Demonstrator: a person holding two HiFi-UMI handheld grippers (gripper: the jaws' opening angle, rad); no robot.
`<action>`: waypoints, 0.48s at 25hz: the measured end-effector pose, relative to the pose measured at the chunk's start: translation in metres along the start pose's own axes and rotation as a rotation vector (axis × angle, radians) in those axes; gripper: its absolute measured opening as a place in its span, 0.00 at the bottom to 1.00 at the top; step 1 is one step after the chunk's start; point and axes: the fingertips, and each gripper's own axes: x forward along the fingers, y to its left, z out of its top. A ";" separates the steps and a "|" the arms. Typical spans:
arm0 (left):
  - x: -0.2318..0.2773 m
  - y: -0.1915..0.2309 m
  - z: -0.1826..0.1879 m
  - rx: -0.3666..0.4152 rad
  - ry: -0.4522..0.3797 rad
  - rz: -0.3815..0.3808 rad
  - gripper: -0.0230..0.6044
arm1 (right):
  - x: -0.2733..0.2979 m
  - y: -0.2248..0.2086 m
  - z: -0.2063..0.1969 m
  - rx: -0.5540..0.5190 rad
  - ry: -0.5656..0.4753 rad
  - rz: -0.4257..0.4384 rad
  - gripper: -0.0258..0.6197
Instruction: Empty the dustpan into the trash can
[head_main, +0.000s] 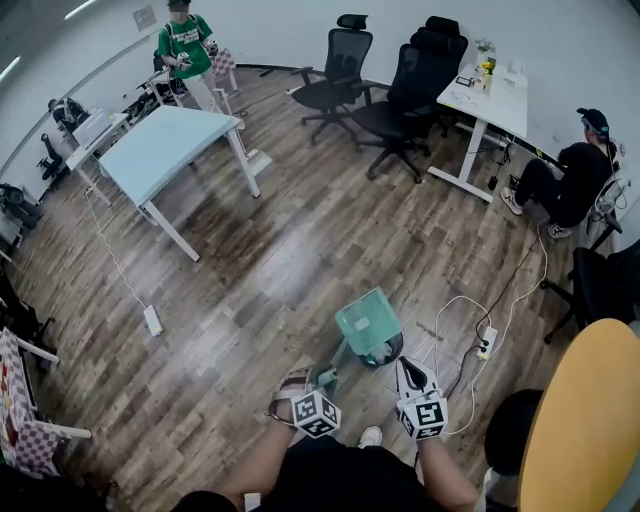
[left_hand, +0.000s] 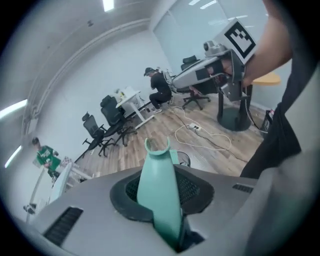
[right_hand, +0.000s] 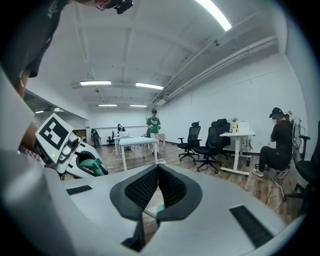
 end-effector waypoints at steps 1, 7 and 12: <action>0.000 0.006 -0.005 -0.045 -0.007 0.002 0.19 | 0.004 0.001 0.001 -0.003 0.001 -0.001 0.08; -0.006 0.049 -0.037 -0.351 -0.074 0.024 0.20 | 0.035 0.007 0.010 -0.015 0.009 0.004 0.08; -0.006 0.106 -0.064 -0.612 -0.131 0.081 0.20 | 0.074 0.017 0.018 -0.033 0.011 0.014 0.08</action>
